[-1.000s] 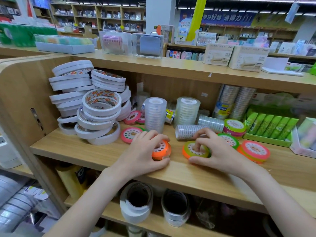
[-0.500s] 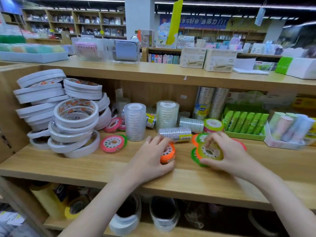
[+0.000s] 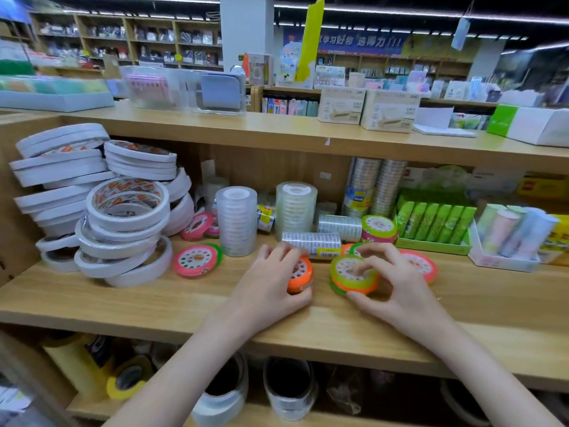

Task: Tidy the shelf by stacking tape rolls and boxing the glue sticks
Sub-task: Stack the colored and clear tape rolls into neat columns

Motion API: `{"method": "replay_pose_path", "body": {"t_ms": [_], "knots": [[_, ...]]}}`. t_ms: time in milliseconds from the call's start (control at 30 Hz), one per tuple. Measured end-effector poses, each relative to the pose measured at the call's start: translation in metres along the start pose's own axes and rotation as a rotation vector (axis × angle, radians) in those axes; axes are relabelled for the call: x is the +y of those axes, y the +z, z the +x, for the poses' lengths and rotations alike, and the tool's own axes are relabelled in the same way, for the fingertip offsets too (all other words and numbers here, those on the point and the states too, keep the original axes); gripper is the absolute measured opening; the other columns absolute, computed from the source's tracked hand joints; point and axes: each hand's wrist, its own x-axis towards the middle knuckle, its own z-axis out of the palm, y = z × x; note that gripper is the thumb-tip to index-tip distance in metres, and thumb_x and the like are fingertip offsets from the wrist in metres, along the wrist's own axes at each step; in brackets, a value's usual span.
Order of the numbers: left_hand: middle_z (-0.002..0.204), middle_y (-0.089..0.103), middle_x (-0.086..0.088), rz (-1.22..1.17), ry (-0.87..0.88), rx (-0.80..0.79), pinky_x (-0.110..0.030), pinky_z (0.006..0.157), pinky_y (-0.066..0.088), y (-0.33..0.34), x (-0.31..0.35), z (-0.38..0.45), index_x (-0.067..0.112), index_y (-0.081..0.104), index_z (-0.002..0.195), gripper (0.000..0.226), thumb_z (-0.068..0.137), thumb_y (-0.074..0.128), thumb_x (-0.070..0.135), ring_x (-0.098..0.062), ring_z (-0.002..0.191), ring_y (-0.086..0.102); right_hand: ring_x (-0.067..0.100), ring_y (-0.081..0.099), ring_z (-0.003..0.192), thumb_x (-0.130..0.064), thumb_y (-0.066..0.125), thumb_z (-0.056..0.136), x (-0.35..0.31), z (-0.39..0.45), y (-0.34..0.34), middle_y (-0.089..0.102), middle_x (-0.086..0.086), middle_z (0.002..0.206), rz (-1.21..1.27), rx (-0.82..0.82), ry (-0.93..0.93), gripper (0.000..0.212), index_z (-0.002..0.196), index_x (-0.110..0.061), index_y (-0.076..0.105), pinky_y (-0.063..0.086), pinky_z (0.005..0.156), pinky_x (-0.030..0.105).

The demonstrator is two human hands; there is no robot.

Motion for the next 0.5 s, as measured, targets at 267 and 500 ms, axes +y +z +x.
{"method": "replay_pose_path", "body": {"t_ms": [267,500], "knots": [[0.121,0.047,0.010,-0.010,-0.015,0.048,-0.030,0.093,0.038,0.001,-0.003,0.000,0.027,0.047,0.126,0.053,0.077,0.061,0.043,-0.015,0.106,0.037,0.022,0.049,0.109,-0.026,0.071,0.078,0.018,0.035,-0.012,0.049,0.002,0.110,-0.314,-0.079,0.122,0.028,0.099,-0.010,0.060,0.033,0.092,0.026],[0.134,0.029,0.005,-0.050,-0.075,0.083,-0.037,0.098,0.041,0.000,-0.006,-0.001,0.030,0.035,0.136,0.080,0.070,0.070,0.054,-0.019,0.120,0.039,0.018,0.046,0.109,-0.037,0.066,0.079,-0.001,0.030,-0.004,0.053,0.003,0.111,-0.210,0.015,-0.057,0.038,0.107,-0.015,0.057,0.033,0.096,0.024]]}}
